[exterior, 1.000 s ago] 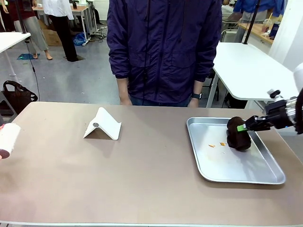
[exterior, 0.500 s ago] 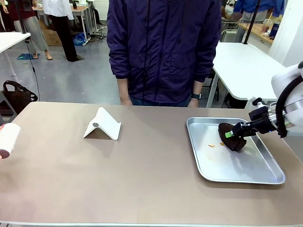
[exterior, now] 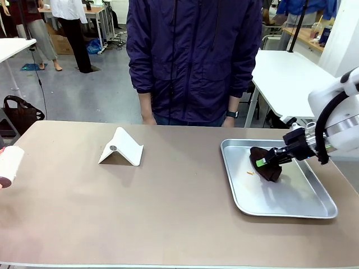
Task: Clean the surface of the table.
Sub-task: Clean the area not pointed to by the person.
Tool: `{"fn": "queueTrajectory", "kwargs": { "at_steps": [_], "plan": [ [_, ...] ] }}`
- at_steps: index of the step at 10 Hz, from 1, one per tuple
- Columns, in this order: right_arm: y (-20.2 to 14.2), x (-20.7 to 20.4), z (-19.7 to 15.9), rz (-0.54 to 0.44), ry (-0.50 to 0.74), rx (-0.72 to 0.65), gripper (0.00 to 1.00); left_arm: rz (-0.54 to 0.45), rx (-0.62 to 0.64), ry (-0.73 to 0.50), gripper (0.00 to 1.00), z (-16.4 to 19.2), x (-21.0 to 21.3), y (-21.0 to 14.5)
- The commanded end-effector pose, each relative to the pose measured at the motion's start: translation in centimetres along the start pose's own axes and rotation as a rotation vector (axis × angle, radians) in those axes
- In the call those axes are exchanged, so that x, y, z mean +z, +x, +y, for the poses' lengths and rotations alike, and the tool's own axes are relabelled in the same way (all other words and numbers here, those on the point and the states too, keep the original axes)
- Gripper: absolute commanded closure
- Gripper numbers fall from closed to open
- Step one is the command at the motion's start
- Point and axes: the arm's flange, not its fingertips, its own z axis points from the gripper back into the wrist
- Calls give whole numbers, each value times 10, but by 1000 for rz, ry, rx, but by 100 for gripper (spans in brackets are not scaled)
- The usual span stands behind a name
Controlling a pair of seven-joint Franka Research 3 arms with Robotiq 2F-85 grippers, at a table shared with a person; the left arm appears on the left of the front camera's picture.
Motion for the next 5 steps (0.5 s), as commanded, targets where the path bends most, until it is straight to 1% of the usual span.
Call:
{"fn": "queueTrajectory", "kwargs": {
  "at_steps": [1,3,5],
  "plan": [
    [-25,-32,17,68,18,72,89,-11,-14,-7,78,-5,-2,-1],
    [-37,-43,39,106,51,140,89,-11,-14,-7,78,-5,-2,-1],
    [-45,-44,53,122,64,193,89,-11,-14,-7,78,-5,-2,-1]
  ]
}}
